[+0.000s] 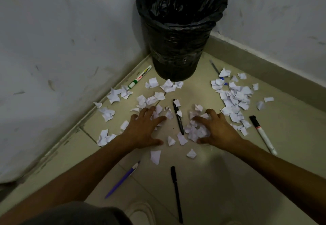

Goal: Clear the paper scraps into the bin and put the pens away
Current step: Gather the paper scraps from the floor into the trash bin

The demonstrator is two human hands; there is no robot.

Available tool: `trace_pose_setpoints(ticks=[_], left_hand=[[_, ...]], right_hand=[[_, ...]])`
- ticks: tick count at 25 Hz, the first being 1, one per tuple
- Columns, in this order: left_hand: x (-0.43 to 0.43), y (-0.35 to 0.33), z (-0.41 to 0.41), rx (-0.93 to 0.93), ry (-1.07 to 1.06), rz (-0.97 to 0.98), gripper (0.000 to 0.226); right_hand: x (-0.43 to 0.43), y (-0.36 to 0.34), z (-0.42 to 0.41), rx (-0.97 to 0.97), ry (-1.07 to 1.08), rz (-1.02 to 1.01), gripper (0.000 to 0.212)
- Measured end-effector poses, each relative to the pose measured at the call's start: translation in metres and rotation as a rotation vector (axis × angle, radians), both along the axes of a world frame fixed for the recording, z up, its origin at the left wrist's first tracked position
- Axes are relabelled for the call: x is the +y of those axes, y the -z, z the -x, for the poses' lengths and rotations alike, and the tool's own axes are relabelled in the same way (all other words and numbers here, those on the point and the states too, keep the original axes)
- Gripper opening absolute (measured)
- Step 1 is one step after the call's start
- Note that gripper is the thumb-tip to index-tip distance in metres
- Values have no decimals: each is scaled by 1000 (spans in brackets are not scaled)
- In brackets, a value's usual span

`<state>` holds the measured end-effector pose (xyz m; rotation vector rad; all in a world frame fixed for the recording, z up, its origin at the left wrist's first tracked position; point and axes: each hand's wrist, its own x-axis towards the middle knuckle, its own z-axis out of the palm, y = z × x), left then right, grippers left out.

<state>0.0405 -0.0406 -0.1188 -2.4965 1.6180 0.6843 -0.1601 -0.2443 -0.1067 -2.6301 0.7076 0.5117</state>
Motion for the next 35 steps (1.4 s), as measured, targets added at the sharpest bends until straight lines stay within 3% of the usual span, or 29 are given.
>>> trace_pose_setpoints(ticks=[4,7,9,12,14,17,20,25,30,35], left_hand=[[-3,6,-3,78,-64,272,32],[-6,9,-3,164,-161,365,17],[-7,12,-3,189,-213,350,15],[-7,18,-3,219,-296,396,15],[-6,14,-4,257,-384,467,19],[-14,-18,0,373,-630,657,16],[-34,-91,-3,659,-815,866,15],[-95,-214,-48,746,-646,1259,12],[-184,-237,-109,710,-698,1135,15],[-217,-226,-134,657,-638,620,19]], right_hand=[[0,10,-2,-157,38,-130,38],[1,13,-1,-255,78,-192,17],[0,7,-2,-393,239,-284,9],[-2,-17,-8,-523,673,-699,13],[-5,-31,-13,-559,804,-888,17],[-10,-63,-24,-641,887,-1045,25],[-20,-109,-43,-749,882,-1133,23],[-48,-198,-104,-928,680,-1096,16],[-93,-246,-176,-1038,649,-1072,10],[-120,-246,-228,-941,666,-936,16]])
